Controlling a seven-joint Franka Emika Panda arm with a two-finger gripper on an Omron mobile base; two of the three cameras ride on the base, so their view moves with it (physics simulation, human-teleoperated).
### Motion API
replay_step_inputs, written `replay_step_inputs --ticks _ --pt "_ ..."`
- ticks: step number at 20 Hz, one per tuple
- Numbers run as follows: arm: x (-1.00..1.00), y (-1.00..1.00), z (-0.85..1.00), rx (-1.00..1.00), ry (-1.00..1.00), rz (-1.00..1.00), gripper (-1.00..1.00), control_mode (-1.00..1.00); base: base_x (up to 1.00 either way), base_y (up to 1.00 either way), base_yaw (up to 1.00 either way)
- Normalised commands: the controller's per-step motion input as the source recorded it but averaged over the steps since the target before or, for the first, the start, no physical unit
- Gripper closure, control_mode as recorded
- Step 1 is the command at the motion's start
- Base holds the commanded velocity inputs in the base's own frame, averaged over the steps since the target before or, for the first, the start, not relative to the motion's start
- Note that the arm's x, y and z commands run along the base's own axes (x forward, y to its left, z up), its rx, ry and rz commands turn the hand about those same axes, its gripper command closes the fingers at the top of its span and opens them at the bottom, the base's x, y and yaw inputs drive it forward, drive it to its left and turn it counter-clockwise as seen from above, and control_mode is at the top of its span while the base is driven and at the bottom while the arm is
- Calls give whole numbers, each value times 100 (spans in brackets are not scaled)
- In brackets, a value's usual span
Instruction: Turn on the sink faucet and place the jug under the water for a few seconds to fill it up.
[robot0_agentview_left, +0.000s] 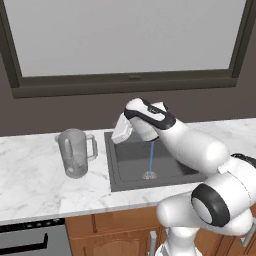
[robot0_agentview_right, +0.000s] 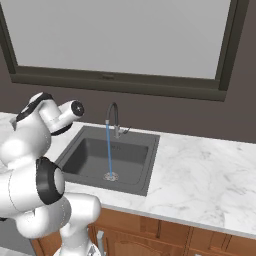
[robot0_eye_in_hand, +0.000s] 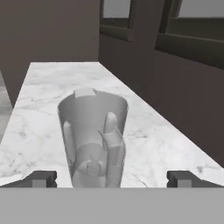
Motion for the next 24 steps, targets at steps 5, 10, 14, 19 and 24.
replay_step_inputs --ticks 5,10,14,19,24 --pt "8 51 -11 0 6 4 -100 -100 0 0 0" --pt "11 23 -4 0 5 4 -100 -100 0 0 0" --pt "18 14 -4 0 5 1 -100 -100 0 0 0" --pt "16 7 -16 0 6 0 -100 -100 0 0 0" --pt "10 6 -30 0 5 1 -100 -100 0 0 0"
